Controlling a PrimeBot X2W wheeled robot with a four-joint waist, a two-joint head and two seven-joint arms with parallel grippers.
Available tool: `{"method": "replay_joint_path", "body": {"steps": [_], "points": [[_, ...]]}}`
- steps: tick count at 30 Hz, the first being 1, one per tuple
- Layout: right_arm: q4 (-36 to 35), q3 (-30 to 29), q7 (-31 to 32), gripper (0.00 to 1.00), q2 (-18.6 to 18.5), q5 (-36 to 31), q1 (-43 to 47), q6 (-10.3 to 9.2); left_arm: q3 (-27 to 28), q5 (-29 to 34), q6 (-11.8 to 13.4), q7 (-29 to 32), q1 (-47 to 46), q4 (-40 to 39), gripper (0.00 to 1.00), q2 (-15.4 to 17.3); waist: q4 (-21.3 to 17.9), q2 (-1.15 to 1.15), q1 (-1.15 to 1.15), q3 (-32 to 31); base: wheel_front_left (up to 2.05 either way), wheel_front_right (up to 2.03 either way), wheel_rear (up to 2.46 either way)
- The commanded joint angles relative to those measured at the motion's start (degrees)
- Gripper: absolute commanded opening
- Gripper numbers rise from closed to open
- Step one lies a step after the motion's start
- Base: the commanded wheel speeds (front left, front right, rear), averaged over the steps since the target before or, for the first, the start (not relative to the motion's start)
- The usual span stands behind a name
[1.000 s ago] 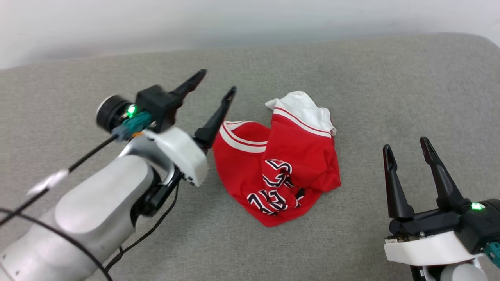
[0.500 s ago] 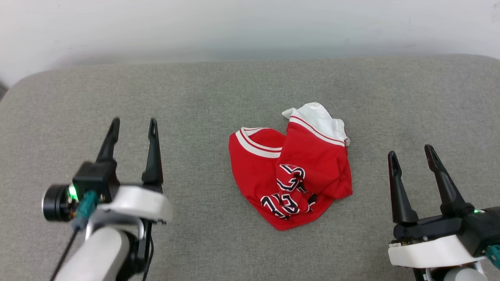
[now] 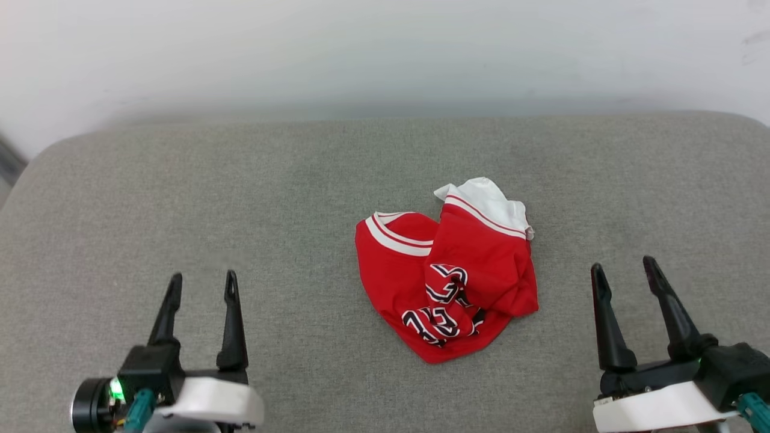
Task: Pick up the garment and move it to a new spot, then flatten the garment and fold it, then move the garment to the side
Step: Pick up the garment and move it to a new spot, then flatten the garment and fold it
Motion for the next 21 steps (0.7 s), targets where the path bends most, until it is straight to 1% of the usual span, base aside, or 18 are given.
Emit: {"method": "replay_joint_path", "body": {"steps": [1, 6, 10, 14, 21], "points": [[0.3, 0.2, -0.1, 1.0, 0.1, 0.7, 0.9, -0.02, 1.2, 1.4, -1.3, -0.1, 1.9, 0.1, 1.0, -1.1, -0.2, 0.0, 0.0, -0.7, 0.0, 0.0, 0.0], [1.1, 0.1, -0.1, 1.0, 0.1, 1.1, 2.5, -0.02, 4.2, 4.8, -4.8, -0.1, 5.4, 0.5, 1.0, -4.6, -0.3, 0.0, 0.0, -2.0, 0.0, 0.0, 0.0], [1.5, 0.3, -0.1, 1.0, 0.1, 1.4, 3.6, -0.02, 6.2, 6.7, -7.0, -0.1, 6.9, 0.7, 1.0, -6.9, -0.4, 0.0, 0.0, -2.8, 0.0, 0.0, 0.0], [1.8, 0.2, -0.1, 1.0, 0.1, 1.7, 4.5, -0.02, 7.9, 8.3, -8.6, -0.1, 7.9, 0.8, 1.0, -8.8, -0.4, 0.0, 0.0, -3.2, 0.0, 0.0, 0.0], [1.9, 0.2, -0.1, 1.0, 0.1, 2.1, 5.0, -0.02, 10.0, 10.3, -10.8, -0.1, 8.7, 1.0, 1.0, -10.6, -0.5, 0.0, 0.0, -3.4, 0.0, 0.0, 0.0]]}}
